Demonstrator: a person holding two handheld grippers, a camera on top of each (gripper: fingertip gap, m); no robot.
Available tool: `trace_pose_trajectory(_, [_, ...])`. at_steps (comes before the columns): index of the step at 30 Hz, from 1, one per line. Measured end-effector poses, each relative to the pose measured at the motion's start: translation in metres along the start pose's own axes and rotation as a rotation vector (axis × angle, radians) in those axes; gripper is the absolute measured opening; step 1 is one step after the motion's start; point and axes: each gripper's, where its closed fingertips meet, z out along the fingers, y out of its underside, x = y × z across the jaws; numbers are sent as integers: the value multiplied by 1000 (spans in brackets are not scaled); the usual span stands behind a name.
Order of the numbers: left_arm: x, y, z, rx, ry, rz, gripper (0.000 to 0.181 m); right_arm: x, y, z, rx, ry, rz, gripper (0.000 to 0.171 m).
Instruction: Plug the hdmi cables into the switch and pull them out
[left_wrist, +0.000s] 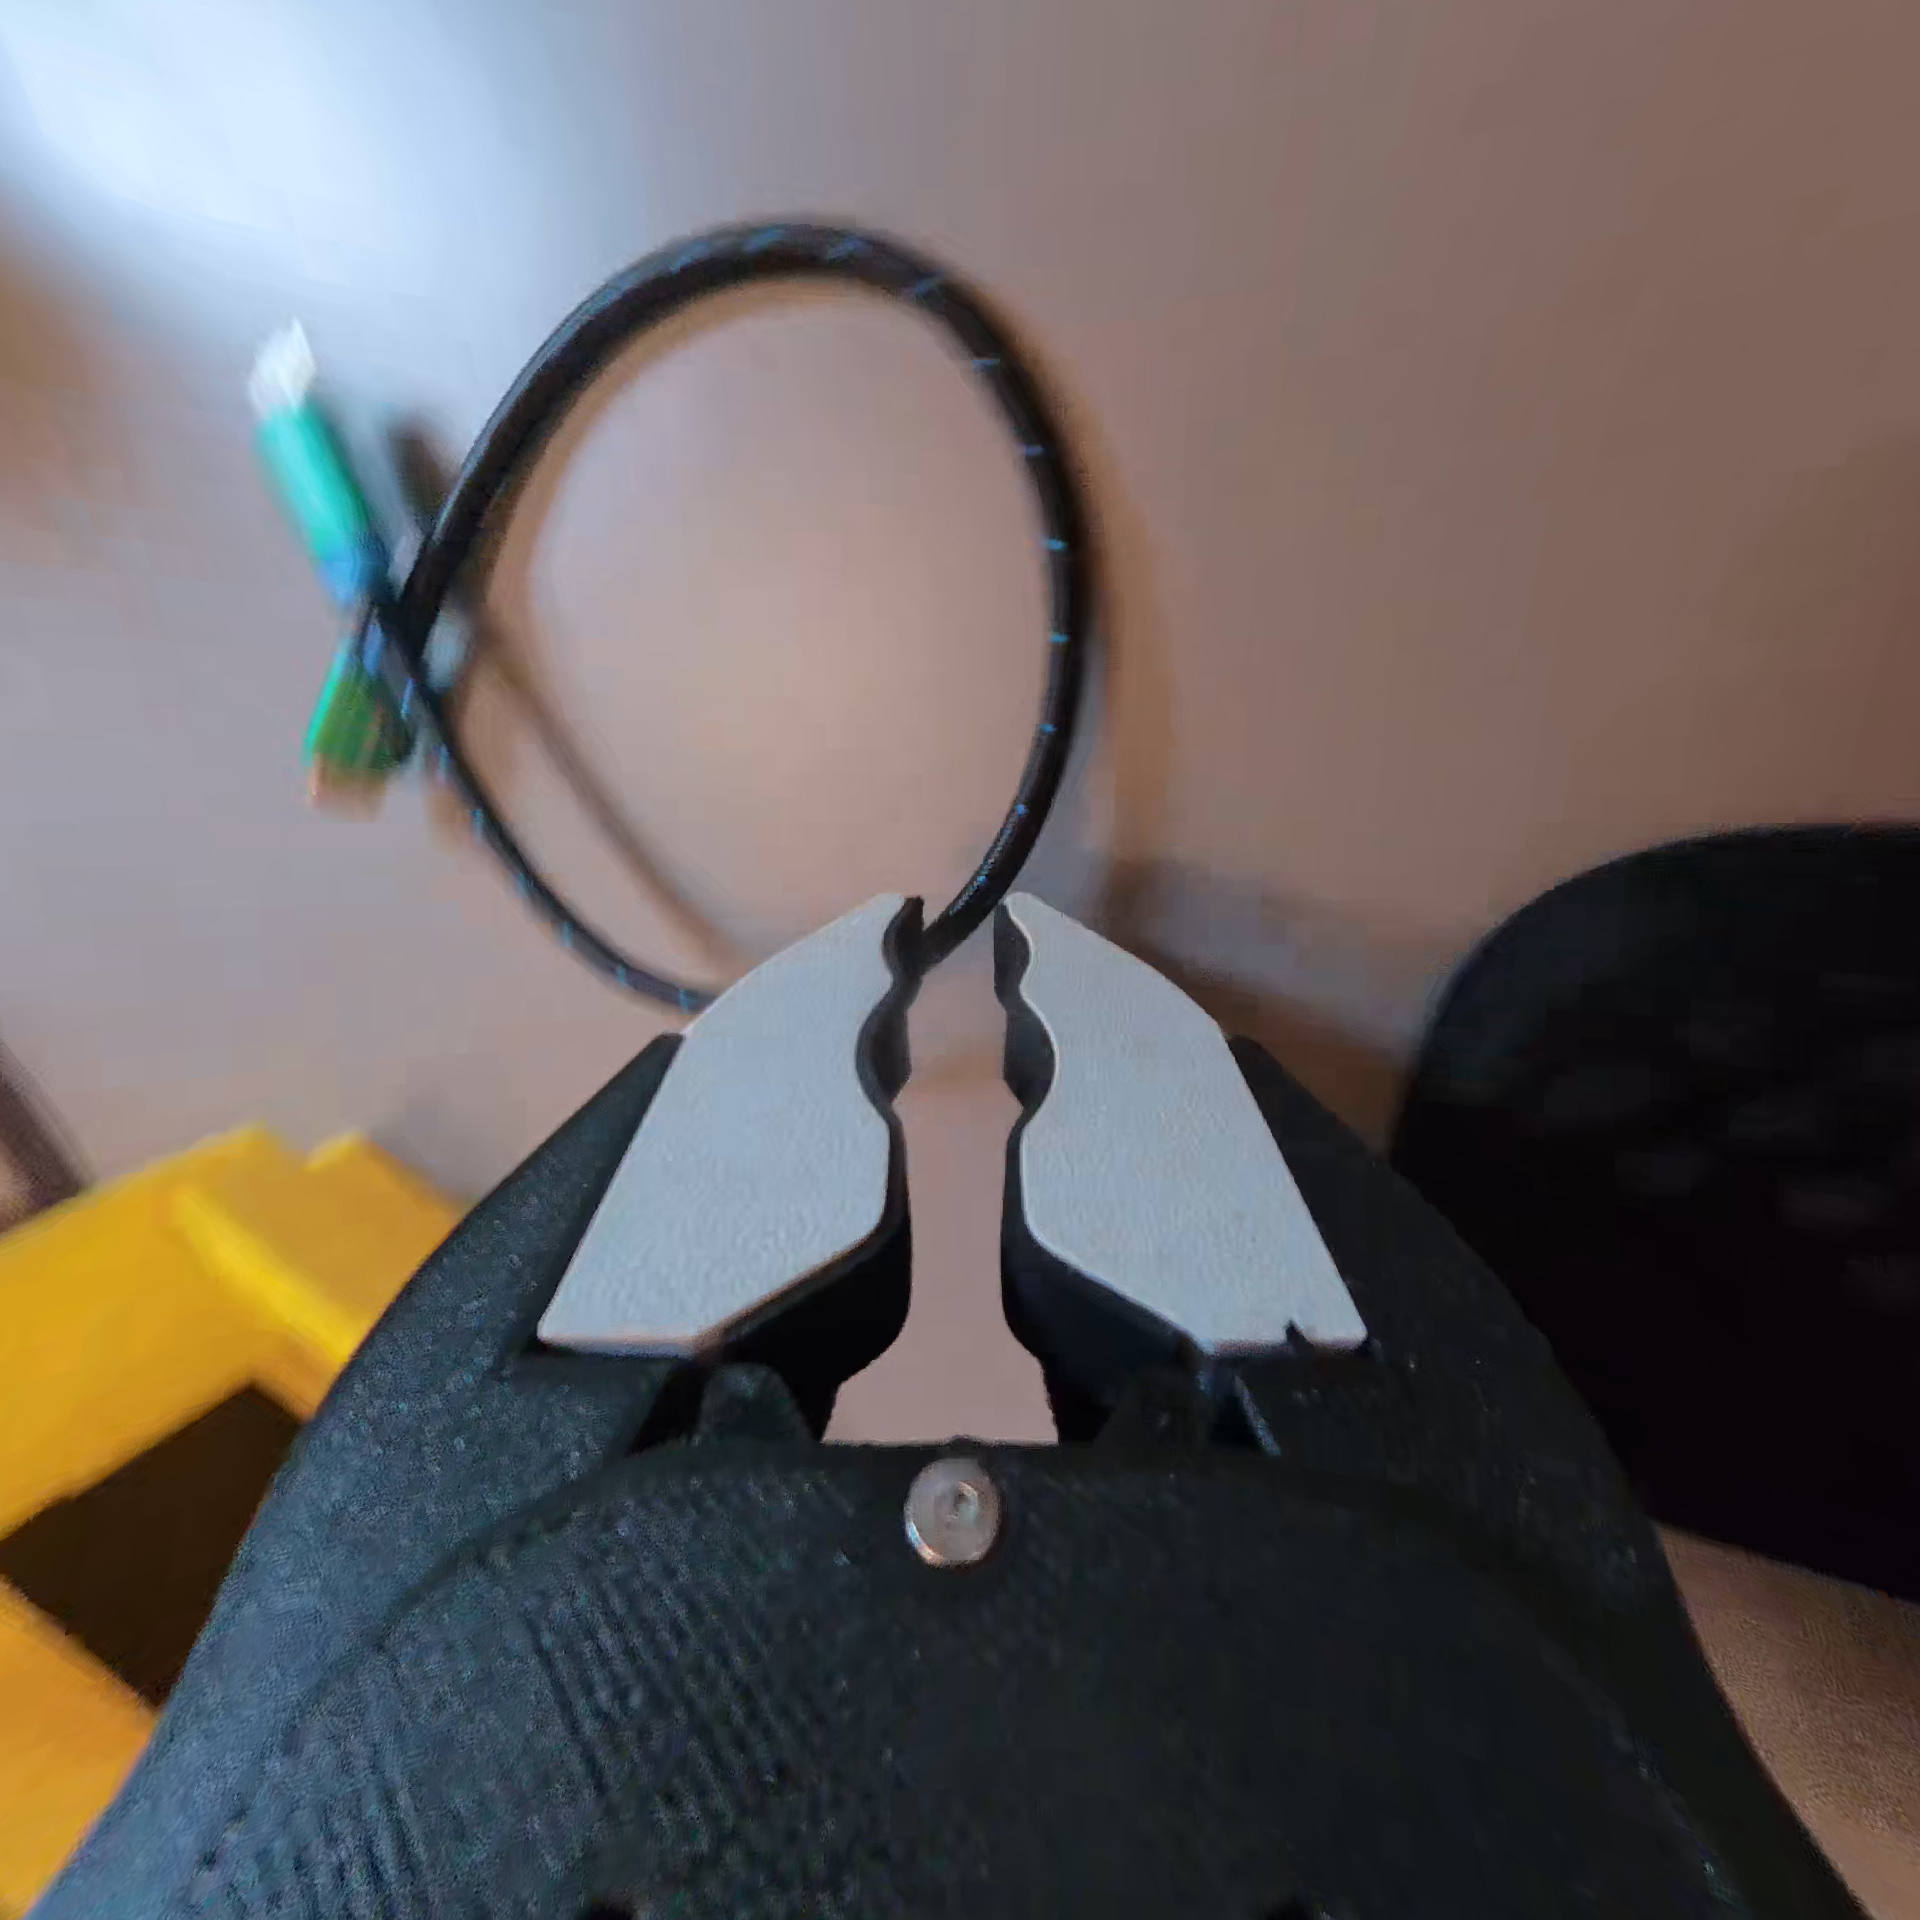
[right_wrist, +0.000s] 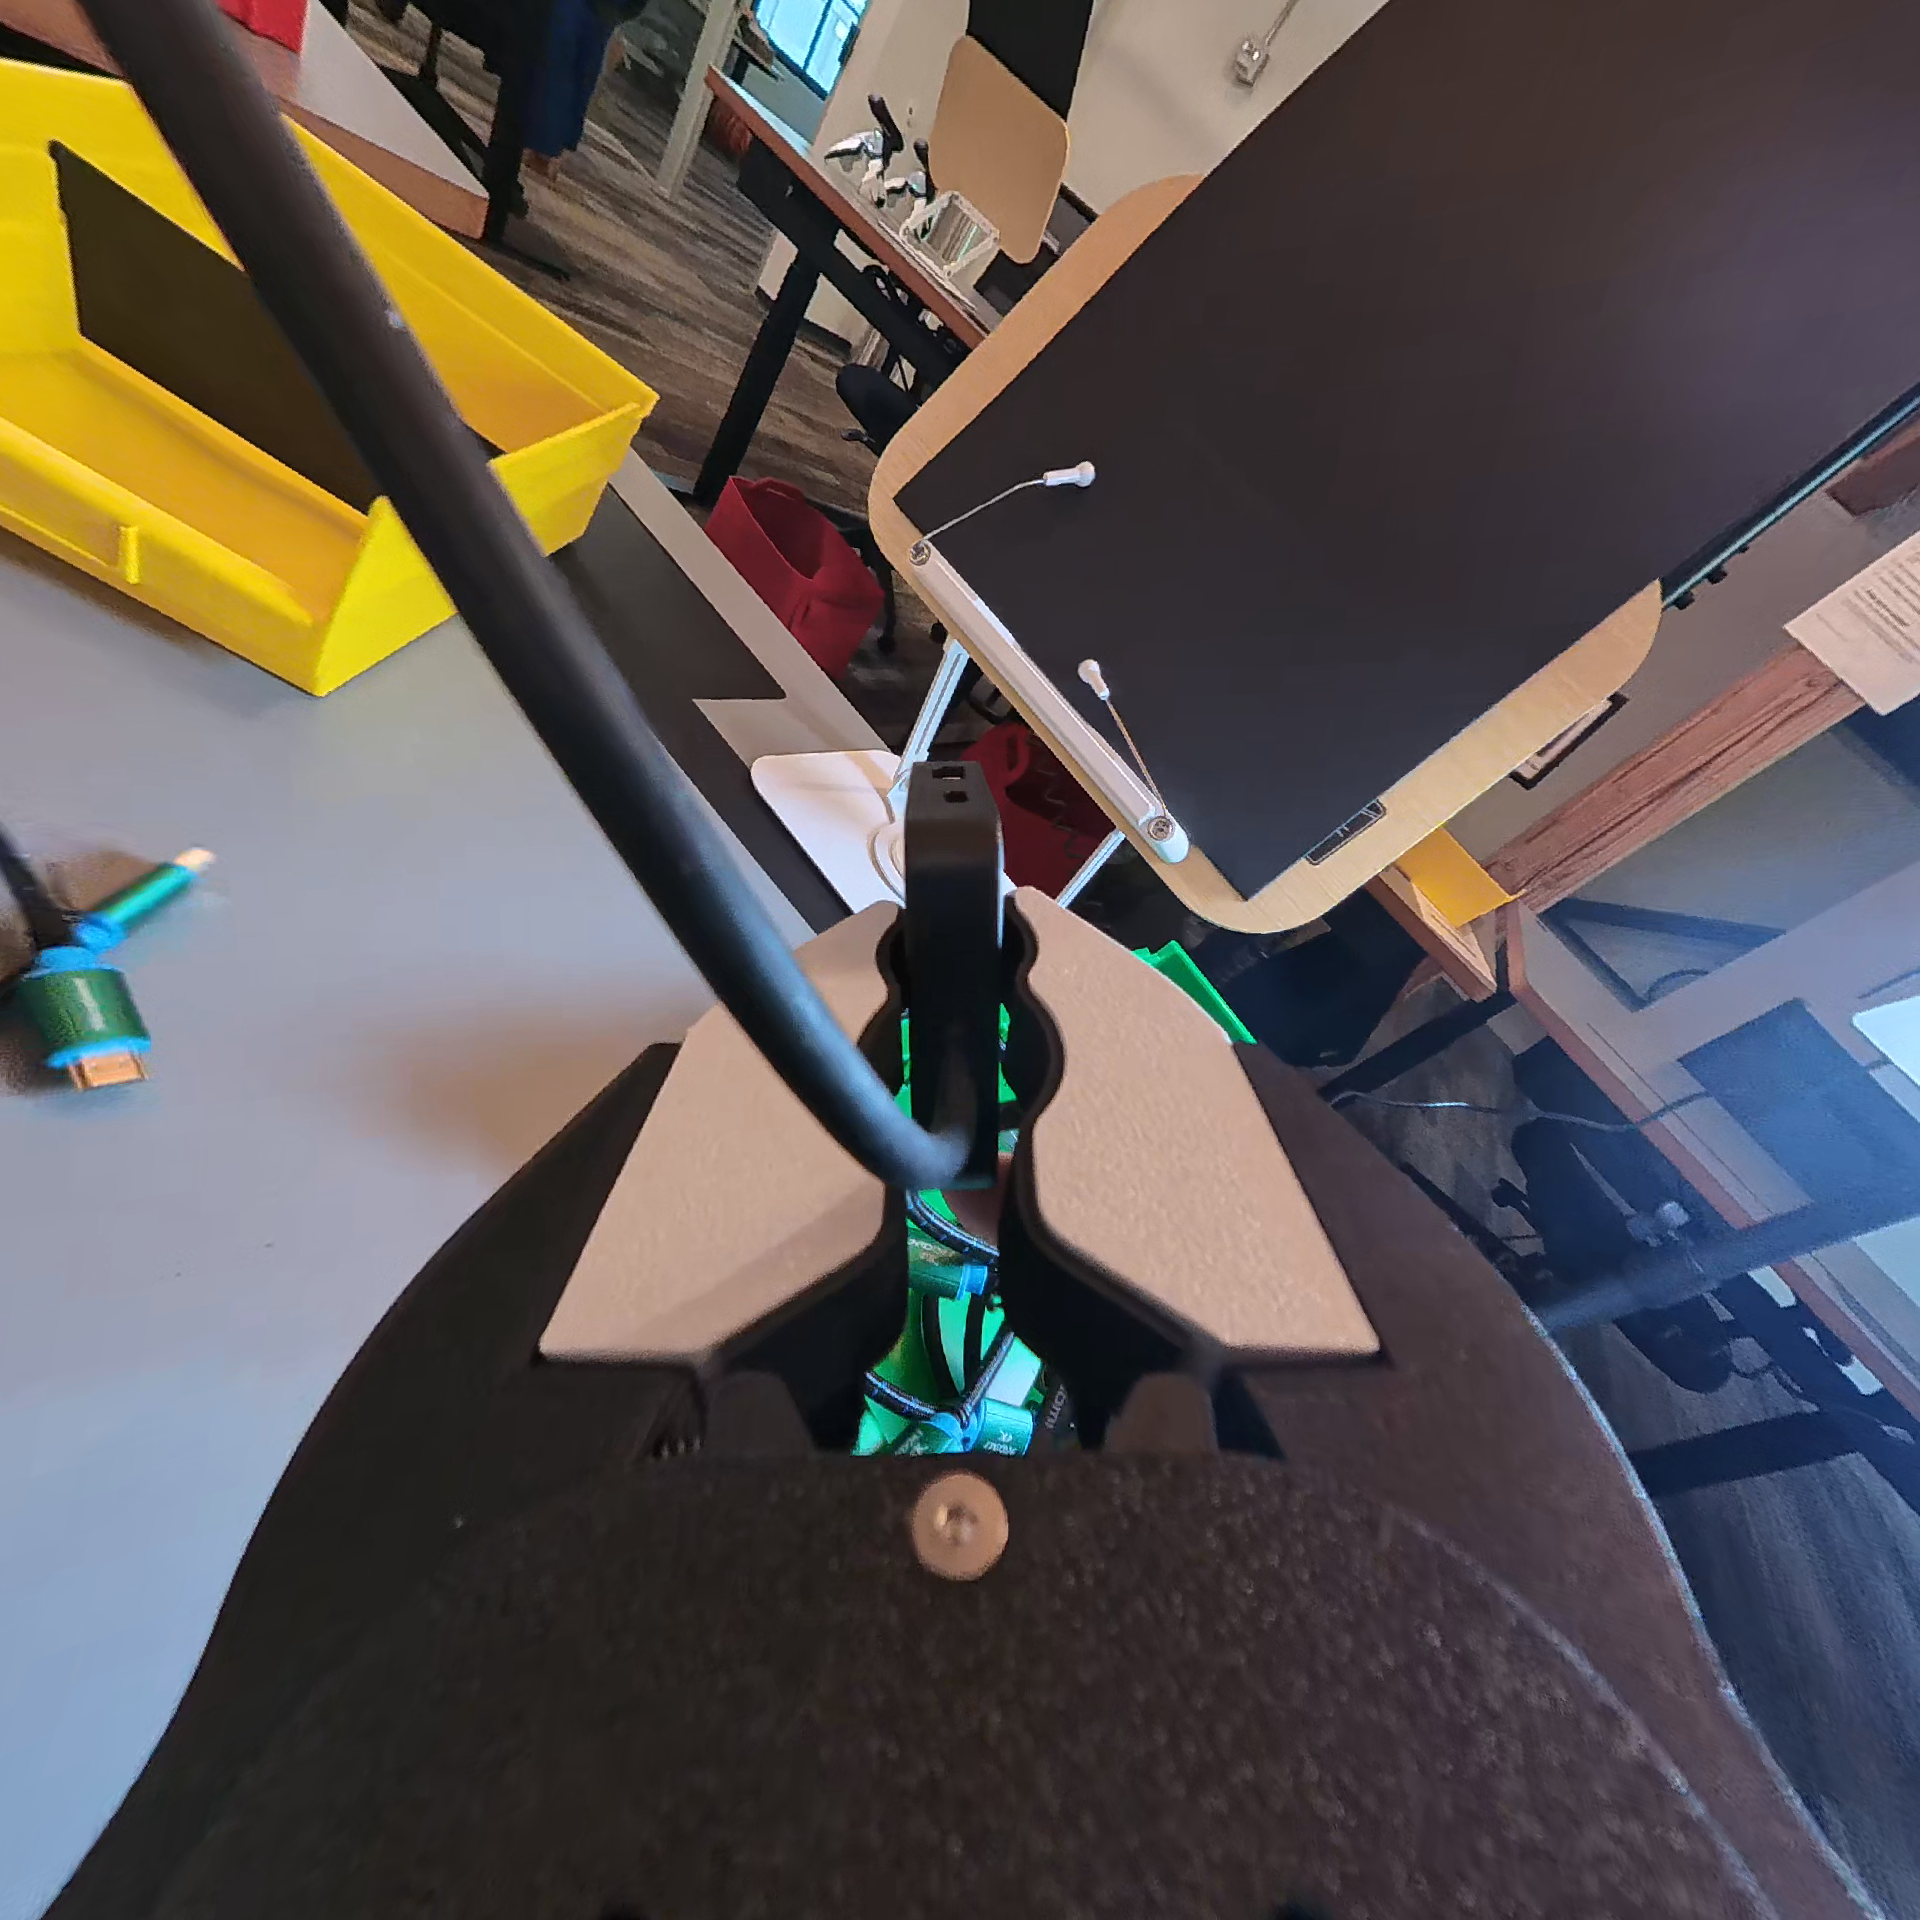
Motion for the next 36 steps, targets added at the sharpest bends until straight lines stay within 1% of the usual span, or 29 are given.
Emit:
trace_pose_trajectory(2, [-36,36,-7,-78,-129,-133,15,2,0,-1,6,0,17,14])
trace_pose_trajectory(3, [-54,51,-11,-92,-201,-220,16,3,0,-1,10,-2,26,15])
trace_pose_trajectory(5, [-87,65,-17,-59,-333,-417,19,3,0,0,14,-6,36,14])
trace_pose_trajectory(6, [-94,60,-17,-10,-342,-481,23,2,0,0,12,-7,35,15])
trace_pose_trajectory(8, [-99,32,-10,125,-310,-526,28,1,1,1,6,-9,30,15])
trace_pose_trajectory(10, [-96,2,3,212,-218,-569,32,-1,2,2,0,-14,27,15])
trace_pose_trajectory(12, [-91,-20,18,229,-101,-629,25,-3,3,3,-8,-15,16,15])
trace_pose_trajectory(13, [-87,-27,27,214,-36,-656,29,-3,3,3,-13,-13,8,15])
trace_pose_trajectory(14, [-88,-32,34,197,-7,-674,35,-3,3,3,-15,-11,2,15])
trace_pose_trajectory(17, [-98,-46,47,209,35,-687,36,-1,3,1,-12,-8,2,15])
trace_pose_trajectory(18, [-99,-48,50,200,39,-669,31,0,3,1,-10,-7,5,14])
trace_pose_trajectory(19, [-100,-46,53,176,33,-624,21,1,4,0,-9,-5,6,15])
trace_pose_trajectory(21, [-95,-45,52,138,30,-498,20,3,5,-1,-8,-4,11,15])
trace_pose_trajectory(23, [-83,-35,46,73,52,-392,16,4,5,-1,-4,-6,22,15])
trace_pose_trajectory(25, [-69,-23,35,43,100,-348,17,4,5,-1,3,-12,36,15])
trace_pose_trajectory(26, [-66,-18,29,50,113,-369,21,4,4,-1,7,-16,42,15])
trace_pose_trajectory(28, [-73,-14,21,113,82,-464,27,2,2,0,11,-21,44,15])
trace_pose_trajectory(30, [-77,-19,19,218,90,-593,37,-1,2,1,9,-27,40,15])
trace_pose_trajectory(33, [-84,-34,24,353,121,-765,49,-7,2,5,-1,-37,28,15])
trace_pose_trajectory(35, [-84,-41,32,368,173,-843,57,-10,3,6,-12,-40,16,15])
trace_pose_trajectory(36, [-86,-40,38,346,173,-864,56,-11,4,6,-18,-38,6,15])
